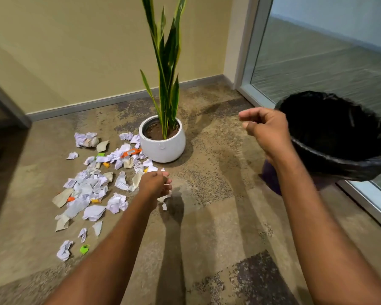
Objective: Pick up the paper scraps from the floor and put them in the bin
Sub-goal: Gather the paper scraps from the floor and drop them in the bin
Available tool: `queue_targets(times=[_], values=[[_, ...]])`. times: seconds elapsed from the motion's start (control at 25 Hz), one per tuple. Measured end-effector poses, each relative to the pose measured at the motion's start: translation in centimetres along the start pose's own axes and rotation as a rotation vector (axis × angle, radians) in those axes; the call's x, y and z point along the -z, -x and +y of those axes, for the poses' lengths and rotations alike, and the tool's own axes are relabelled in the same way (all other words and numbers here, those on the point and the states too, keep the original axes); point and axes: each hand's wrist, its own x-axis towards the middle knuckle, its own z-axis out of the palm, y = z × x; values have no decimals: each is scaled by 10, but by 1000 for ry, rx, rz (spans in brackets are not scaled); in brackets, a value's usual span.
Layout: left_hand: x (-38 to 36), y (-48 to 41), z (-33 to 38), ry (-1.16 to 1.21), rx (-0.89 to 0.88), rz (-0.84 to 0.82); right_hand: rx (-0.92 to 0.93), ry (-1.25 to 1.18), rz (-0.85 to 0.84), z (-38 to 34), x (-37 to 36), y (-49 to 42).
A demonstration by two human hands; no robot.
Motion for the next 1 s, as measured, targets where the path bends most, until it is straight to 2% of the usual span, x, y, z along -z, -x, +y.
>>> queue_targets(times=[0.16,0.28,0.4,0.52,0.68,0.84,0.92,1.0], values=[[45,8,-6,-8,13,114,-90,101,-336,30,-98,21],[72,12,-11,-55,44,163,-224,183,-467,64,-157,40],[88,9,-18,-128,51,135,-227,288,-563,98,-195,59],[87,-5,-23,-279,-17,137,-247,368,-733,121,-221,65],[80,-30,-26,-681,-215,206,-92,714,-920,142,-248,54],[75,-46,-22,-890,-199,6,11,914,-1028,154,-262,52],[72,-47,-26,-942,-204,-86,89,922,-1016,159,-262,60],[69,-43,-35,-968,-260,-94,123,890,-993,160,-260,69]])
